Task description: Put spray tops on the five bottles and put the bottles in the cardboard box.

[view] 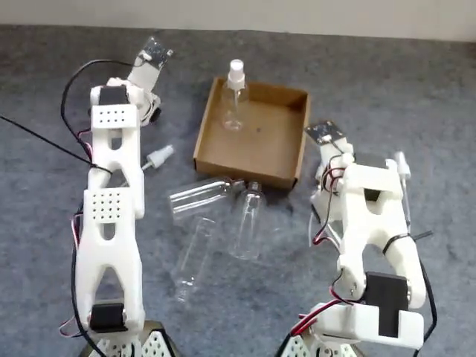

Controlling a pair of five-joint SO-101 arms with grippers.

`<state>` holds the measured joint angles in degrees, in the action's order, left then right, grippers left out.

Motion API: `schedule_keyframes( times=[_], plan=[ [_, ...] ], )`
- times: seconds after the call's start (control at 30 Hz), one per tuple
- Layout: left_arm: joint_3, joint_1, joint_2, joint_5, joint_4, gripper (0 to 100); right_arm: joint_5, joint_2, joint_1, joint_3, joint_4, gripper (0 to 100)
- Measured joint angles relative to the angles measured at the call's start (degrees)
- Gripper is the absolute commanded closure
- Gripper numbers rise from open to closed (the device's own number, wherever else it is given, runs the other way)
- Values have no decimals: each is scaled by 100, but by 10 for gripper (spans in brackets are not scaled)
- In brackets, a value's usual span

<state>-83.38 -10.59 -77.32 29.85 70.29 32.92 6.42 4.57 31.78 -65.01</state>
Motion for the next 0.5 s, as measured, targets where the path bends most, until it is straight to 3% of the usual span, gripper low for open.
schedule_keyframes(
  times=[0.17, 0.37, 0.5],
  plan=[
    [-123, 53, -26, 9, 624, 999, 0, 0, 0, 0, 0, 822],
    [-167, 26, 290, -35, 2171, 997, 35, 0, 0, 0, -9, 822],
    [158, 18, 870, -615, 3051, 997, 35, 9, 0, 123, 9, 822]
  ],
)
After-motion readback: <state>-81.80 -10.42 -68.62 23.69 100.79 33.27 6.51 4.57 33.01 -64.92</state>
